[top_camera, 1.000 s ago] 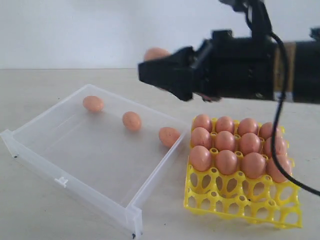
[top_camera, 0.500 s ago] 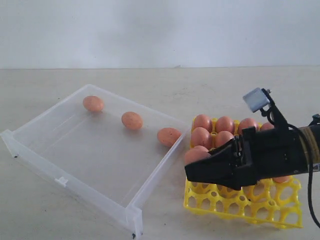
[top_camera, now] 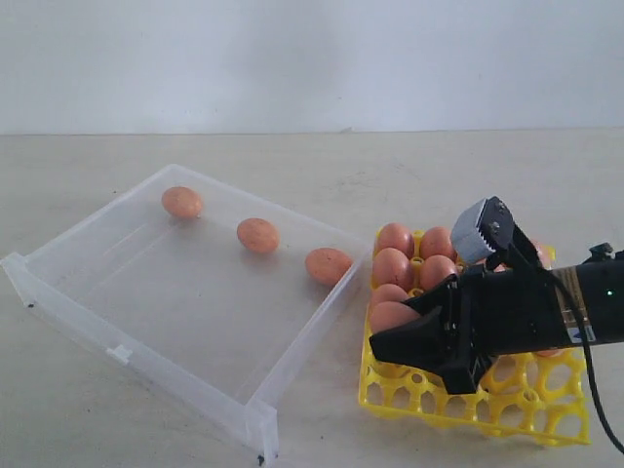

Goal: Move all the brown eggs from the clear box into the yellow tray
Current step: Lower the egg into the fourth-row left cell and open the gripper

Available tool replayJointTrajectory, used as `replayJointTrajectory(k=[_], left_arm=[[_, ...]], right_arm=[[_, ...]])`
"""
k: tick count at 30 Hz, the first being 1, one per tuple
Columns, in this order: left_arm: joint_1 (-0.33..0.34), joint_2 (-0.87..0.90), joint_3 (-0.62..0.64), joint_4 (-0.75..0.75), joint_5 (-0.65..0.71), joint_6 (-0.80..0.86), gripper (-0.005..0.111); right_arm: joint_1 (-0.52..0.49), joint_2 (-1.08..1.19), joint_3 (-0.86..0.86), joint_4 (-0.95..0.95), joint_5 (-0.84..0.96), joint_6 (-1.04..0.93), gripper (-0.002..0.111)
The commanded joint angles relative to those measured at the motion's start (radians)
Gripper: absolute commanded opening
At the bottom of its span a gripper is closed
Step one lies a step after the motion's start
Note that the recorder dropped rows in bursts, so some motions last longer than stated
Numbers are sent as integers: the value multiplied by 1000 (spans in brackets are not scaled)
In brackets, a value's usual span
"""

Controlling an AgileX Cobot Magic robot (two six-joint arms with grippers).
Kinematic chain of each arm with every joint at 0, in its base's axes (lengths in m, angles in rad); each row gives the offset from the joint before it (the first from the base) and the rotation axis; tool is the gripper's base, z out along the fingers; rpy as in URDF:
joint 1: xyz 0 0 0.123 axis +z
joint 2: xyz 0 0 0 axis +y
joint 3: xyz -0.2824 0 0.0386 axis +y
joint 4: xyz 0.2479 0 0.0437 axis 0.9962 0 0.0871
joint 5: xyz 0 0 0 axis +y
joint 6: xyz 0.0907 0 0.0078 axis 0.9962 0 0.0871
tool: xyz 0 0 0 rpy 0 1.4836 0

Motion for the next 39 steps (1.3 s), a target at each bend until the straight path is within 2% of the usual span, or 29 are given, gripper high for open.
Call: replayJointTrajectory(k=[1,6,14,20,23,27,39], left_arm=[[-4,-3,-3,-5,0,1,-4],[-4,-3,-3,-5,0,1,-4],[-4,-3,-3,-5,0,1,-4],[-4,-3,-3,-5,0,1,-4],[-4,-3,-3,-5,0,1,-4],[-4,-3,-3,-5,0,1,-4],[-4,-3,-3,-5,0,1,-4]], right_arm=[[2,4,-1,52,-26,-76,-1],[2,4,-1,88,-12,-109,1],[2,4,-1,77,-20,-100,21],[87,4,-1,73,36,-122,21],[121,4,-1,137,112,-149,21],[121,2,-1,229,119,-149,21],[121,2,-1,128,174,-144,21]])
